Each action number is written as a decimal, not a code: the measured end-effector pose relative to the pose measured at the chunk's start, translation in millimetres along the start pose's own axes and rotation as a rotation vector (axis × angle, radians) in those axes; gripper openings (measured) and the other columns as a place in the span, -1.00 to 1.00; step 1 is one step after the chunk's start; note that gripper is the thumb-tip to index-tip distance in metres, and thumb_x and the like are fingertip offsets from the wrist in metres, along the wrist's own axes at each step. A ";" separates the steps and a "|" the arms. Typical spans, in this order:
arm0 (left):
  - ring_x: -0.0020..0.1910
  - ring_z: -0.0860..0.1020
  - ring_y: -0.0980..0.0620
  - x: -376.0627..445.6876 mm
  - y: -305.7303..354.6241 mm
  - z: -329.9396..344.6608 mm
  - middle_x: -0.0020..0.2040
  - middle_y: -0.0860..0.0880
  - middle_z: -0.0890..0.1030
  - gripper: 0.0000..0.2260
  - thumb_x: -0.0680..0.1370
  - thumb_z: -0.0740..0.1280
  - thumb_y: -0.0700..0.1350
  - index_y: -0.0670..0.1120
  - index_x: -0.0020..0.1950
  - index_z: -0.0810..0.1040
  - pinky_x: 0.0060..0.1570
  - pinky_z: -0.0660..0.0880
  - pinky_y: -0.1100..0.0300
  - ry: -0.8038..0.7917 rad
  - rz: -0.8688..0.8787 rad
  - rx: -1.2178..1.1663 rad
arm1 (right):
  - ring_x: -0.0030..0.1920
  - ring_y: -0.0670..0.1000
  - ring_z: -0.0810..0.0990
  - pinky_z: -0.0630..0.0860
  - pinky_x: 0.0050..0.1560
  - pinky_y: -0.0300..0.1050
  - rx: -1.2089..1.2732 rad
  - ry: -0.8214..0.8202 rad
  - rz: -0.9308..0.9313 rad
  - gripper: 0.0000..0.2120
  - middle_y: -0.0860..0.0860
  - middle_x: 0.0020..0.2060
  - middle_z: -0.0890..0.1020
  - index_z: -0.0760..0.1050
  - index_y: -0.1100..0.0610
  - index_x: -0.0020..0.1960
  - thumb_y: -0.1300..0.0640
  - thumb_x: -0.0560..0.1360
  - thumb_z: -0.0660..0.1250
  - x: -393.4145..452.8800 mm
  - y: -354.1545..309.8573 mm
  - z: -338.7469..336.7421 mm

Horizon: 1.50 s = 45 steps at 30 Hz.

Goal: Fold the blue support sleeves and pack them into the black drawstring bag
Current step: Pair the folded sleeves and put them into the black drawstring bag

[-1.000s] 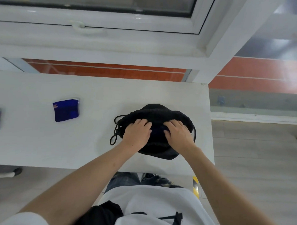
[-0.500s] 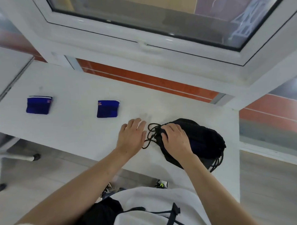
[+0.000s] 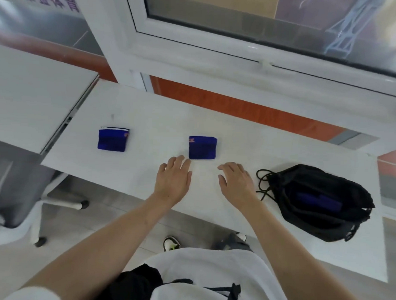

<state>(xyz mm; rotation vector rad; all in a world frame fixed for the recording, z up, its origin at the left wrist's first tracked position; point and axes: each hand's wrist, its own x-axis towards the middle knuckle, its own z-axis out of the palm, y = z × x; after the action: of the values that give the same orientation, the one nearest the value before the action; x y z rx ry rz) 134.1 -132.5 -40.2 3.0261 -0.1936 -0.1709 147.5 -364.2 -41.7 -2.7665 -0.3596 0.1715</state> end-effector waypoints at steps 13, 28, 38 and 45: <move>0.38 0.42 -0.13 53.2 -60.5 5.1 0.48 -0.09 0.41 -0.62 0.69 0.15 0.02 -0.06 0.48 0.39 0.22 0.46 -0.05 -0.126 -0.061 -0.012 | 0.31 0.05 0.47 0.48 0.25 -0.01 0.046 -0.157 0.002 -0.67 -0.01 0.32 0.55 0.49 0.07 0.39 0.13 0.64 0.25 105.1 -4.3 29.6; 0.43 0.38 -0.11 70.7 -91.6 21.3 0.50 -0.07 0.37 -0.59 0.70 0.14 0.03 -0.03 0.53 0.34 0.30 0.44 -0.06 -0.262 -0.177 -0.048 | 0.63 0.21 -0.02 0.26 0.51 0.17 -0.099 -0.447 -0.054 -0.48 0.08 0.65 0.07 0.25 0.01 0.60 0.05 0.66 0.24 182.4 13.4 93.9; 0.37 0.42 -0.12 67.7 -159.8 29.5 0.46 -0.07 0.42 -0.62 0.70 0.17 -0.01 -0.05 0.51 0.37 0.24 0.47 -0.06 -0.307 -0.242 -0.080 | 0.57 0.26 0.07 0.33 0.43 0.16 -0.069 -0.466 -0.073 -0.51 0.08 0.64 0.10 0.30 -0.01 0.58 0.09 0.66 0.23 181.6 -61.2 127.7; 0.31 0.43 -0.12 89.4 -241.9 20.6 0.39 -0.06 0.44 -0.59 0.64 0.30 -0.18 -0.03 0.49 0.39 0.18 0.48 -0.02 -0.266 -0.310 -0.202 | 0.51 0.16 0.19 0.34 0.43 0.17 -0.019 -0.336 -0.050 -0.49 0.03 0.56 0.29 0.35 0.06 0.54 0.12 0.61 0.31 197.8 -124.7 133.4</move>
<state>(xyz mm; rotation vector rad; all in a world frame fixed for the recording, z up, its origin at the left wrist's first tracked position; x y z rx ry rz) 249.0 92.3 -96.8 2.8025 0.2600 -0.5810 287.8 -155.2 -137.1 -2.7410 -0.5157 0.6266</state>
